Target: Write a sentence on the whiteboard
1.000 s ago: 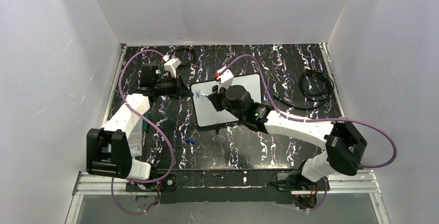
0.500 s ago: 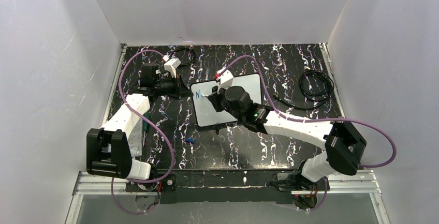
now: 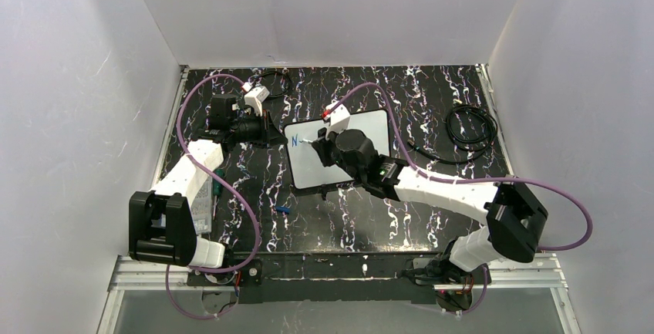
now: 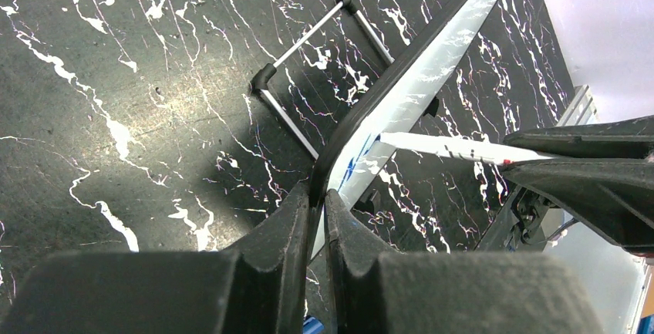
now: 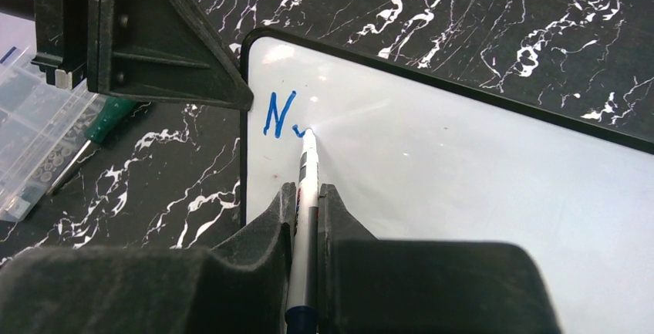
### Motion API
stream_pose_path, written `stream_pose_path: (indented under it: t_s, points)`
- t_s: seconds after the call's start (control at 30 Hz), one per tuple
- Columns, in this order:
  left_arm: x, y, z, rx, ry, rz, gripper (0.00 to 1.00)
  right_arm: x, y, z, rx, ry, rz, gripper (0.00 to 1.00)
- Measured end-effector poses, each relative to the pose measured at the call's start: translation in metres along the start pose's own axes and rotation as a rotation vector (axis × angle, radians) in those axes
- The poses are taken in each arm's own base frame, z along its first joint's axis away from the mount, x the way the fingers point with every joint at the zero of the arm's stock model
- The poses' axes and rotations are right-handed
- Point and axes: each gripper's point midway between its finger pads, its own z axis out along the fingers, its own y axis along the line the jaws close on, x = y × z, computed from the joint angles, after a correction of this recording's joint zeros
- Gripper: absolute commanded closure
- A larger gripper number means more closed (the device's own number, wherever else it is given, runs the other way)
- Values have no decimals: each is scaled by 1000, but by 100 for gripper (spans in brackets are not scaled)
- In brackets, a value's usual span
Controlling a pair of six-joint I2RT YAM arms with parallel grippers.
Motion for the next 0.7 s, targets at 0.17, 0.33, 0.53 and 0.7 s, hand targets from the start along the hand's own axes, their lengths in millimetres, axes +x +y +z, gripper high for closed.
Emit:
stream_pose_path:
  t_s: [0.17,0.33,0.53,0.7]
  points:
    - [0,0,0,1,0,0,100,-4,-2,0,9,-14,2,99]
    - [0,0,0,1,1,0,100,-6,0,1,2,-24,5,99]
    - [0,0,0,1,1,0,100,-3,3,2,-17,-13,2,99]
    - [0,0,0,2,1,0,100,-2,6,2,-31,-8,4,99]
